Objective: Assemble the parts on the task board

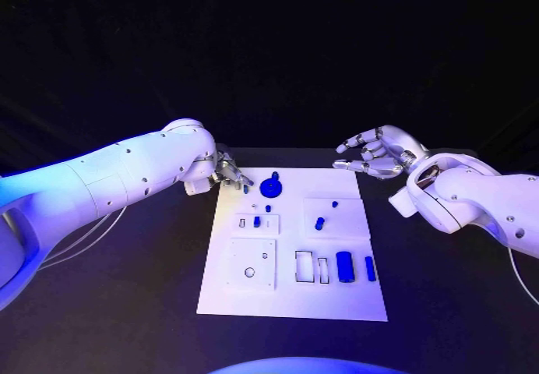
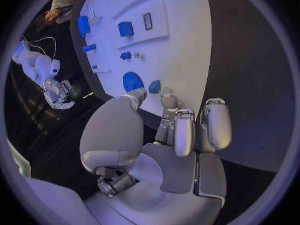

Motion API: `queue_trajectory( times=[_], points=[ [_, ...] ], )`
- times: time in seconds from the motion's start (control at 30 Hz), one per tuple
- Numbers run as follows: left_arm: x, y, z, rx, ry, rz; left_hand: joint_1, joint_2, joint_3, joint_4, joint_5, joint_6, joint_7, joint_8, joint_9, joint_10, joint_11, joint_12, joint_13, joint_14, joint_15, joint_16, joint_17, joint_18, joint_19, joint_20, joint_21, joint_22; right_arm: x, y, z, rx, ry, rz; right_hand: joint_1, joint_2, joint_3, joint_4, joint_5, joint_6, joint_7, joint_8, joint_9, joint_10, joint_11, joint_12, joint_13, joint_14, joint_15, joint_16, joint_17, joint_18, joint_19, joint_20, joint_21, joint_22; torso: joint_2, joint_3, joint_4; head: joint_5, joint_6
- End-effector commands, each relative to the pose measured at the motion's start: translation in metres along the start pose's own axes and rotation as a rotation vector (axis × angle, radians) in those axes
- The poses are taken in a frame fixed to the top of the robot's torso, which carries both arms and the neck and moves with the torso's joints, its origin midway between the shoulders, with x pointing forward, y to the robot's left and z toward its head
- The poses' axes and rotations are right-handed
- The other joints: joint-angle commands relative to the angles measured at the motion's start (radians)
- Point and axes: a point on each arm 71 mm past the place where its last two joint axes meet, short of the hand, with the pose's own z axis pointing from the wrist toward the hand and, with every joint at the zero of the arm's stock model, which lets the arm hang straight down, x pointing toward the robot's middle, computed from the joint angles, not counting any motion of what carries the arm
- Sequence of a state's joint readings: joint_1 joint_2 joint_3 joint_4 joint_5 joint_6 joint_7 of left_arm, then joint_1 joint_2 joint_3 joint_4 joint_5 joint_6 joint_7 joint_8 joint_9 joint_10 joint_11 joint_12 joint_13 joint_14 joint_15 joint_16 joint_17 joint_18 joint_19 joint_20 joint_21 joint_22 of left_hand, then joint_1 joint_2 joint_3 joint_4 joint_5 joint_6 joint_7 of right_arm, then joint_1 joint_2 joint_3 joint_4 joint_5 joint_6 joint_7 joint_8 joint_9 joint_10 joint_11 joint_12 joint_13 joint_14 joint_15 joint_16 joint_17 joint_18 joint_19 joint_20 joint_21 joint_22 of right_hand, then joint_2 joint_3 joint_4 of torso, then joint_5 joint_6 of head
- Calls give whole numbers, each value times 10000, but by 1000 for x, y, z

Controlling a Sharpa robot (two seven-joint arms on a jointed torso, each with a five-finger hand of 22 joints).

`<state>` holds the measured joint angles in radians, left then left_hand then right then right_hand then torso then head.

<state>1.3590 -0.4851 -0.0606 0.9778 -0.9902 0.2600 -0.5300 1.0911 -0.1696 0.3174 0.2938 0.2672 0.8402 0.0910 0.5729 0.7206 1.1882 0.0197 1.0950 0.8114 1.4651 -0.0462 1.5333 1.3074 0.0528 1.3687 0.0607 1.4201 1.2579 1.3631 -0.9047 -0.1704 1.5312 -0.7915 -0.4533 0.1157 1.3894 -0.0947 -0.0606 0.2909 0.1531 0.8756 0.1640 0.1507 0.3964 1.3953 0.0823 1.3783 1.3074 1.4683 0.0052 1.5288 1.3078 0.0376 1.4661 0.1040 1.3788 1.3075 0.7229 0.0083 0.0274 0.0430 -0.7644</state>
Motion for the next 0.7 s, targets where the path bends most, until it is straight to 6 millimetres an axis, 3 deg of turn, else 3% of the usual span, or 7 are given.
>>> queue_trajectory(
  times=[0.03,0.2,0.5,0.7],
  points=[
    [3,-4,0,254,310,-26,94,99,-6,-32,-16,70,32,-43,-17,-69,7,-4,-9,812,76,-14,2001,176,-31,58,-51,13,2,1,0,-112,94,-65,-16,134,-66,-1,32,-30,14,47,-21,-98,-4,-61,665,764,14,-58,1631,60,202,58,-54,1632,-4,7,-2,12,-14],
    [4,-4,0,280,361,-53,323,181,41,-41,-13,141,25,-66,-50,-79,3,25,1,811,76,-9,2005,177,-35,65,-54,19,2,1,1,-106,101,-67,-16,134,-66,-1,32,-30,14,47,-21,-98,-4,-61,665,764,14,-58,1631,60,202,58,-54,1632,-11,9,-2,14,-26],
    [4,-4,0,383,373,-226,1256,579,397,-89,8,279,-62,-29,-59,-95,-75,78,-11,813,13,4,2015,172,-22,35,-45,64,2,1,1,-99,116,-66,-16,134,-66,-1,32,-30,14,47,-21,-98,-4,-61,665,764,14,-58,1631,60,202,58,-54,1632,-9,9,-4,11,-29],
    [5,-5,0,467,455,-292,1709,710,650,-125,11,255,-83,-5,-41,-107,-96,81,-40,821,-4,19,2037,167,-14,21,-39,92,2,2,1,-101,126,-64,-17,146,-71,1,36,-29,13,50,-23,-89,-5,-52,672,766,13,-56,1637,60,203,57,-57,1632,-4,13,-3,16,-41]
  ],
)
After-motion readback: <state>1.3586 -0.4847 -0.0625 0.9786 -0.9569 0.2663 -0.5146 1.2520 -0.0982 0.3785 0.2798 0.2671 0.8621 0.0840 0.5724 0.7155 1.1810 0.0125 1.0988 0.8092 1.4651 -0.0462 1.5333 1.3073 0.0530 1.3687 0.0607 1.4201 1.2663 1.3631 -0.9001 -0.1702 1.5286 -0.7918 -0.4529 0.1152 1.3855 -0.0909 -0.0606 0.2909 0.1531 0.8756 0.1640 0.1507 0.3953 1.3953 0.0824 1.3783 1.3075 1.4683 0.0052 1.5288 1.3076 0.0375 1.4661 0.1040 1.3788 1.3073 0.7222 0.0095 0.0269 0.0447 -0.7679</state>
